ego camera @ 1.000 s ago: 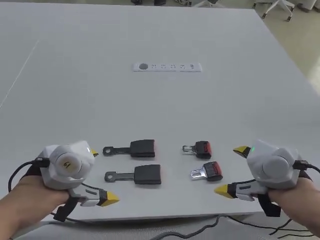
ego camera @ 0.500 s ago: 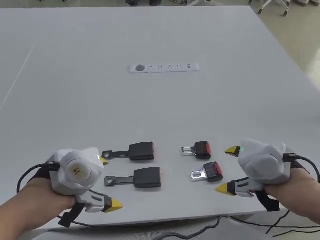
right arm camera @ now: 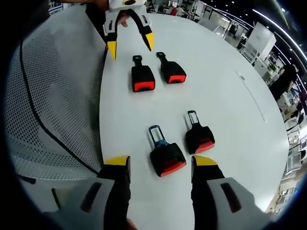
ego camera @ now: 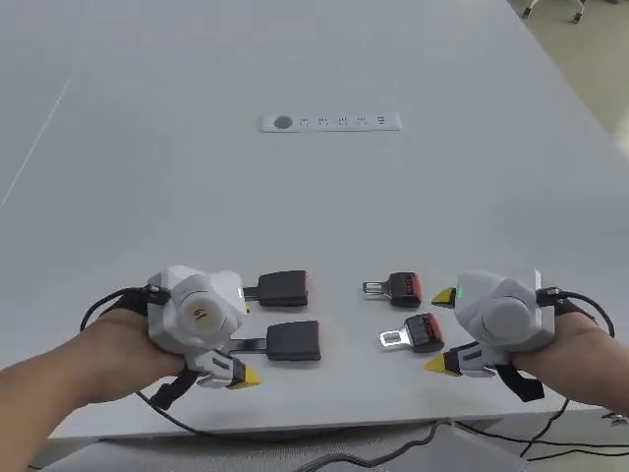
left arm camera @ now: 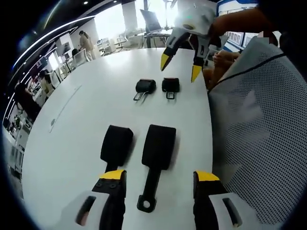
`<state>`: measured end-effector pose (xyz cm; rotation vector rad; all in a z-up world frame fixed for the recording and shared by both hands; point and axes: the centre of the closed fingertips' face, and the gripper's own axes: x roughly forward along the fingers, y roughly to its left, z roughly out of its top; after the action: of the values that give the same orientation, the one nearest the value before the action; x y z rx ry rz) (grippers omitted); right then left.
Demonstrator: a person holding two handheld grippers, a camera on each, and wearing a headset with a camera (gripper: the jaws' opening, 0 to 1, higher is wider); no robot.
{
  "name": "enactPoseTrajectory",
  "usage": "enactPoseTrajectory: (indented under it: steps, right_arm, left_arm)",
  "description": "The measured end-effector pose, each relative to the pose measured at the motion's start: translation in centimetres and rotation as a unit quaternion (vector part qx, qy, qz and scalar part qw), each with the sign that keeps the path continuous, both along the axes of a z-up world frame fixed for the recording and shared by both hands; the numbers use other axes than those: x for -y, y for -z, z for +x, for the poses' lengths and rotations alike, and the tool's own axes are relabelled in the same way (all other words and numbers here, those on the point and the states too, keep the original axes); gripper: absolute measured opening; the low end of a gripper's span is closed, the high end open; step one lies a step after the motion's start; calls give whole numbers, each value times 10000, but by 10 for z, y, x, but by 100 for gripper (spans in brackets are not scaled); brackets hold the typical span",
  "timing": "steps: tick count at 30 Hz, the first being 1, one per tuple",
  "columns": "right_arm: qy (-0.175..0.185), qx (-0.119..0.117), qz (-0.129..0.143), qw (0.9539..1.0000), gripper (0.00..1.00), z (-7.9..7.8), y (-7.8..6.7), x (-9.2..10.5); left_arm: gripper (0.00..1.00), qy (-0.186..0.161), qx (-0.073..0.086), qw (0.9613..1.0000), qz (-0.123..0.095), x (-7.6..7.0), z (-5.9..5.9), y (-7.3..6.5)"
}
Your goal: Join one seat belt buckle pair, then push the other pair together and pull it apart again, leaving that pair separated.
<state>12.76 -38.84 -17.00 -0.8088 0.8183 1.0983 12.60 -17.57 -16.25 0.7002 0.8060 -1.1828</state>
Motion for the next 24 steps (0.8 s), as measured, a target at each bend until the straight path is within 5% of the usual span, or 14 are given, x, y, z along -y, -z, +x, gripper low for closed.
enactPoseTrajectory:
  steps: [3, 9, 24]
  right_arm:
    - [-119, -12, -67, 9999, 47, 3, 0, -1]
    - [-377, -47, -206, 9991, 45, 9, 9, -1]
    - [-870, -161, -615, 9942, 40, 13, 26, 8]
  left_arm:
    - [55, -80, -124, 9999, -33, 7, 3, 4]
    - [52, 187, -105, 9998, -23, 17, 4, 11]
    - [38, 711, -93, 9968, 364, 23, 15, 29]
